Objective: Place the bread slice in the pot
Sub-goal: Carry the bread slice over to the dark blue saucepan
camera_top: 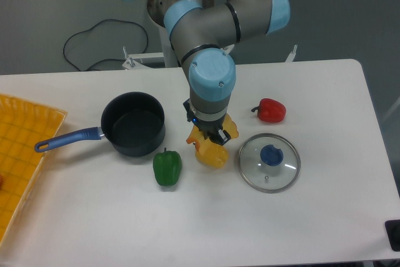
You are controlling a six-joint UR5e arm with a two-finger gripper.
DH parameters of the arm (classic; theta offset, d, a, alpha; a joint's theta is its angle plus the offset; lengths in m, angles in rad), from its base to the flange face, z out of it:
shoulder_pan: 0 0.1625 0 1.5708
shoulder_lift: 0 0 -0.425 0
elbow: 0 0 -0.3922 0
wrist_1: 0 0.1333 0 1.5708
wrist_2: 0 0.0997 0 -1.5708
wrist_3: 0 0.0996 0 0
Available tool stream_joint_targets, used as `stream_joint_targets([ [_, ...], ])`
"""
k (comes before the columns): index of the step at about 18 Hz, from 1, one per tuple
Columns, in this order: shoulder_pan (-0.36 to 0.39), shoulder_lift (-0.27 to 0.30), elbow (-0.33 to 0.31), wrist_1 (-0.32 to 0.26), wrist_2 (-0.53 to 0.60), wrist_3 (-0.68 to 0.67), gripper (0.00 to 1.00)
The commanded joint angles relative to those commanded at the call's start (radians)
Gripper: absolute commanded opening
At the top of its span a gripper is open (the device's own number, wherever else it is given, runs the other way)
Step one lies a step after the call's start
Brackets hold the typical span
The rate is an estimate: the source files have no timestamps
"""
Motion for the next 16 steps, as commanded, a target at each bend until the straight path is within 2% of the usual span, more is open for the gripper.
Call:
stream_joint_targets([
  [8,-0.005,0.034,-0.038,0.002,-0.003,0.000,0.00],
  [16,-0.038,0.048,-0.044,-0.009,-0.006,-0.026,0.00],
])
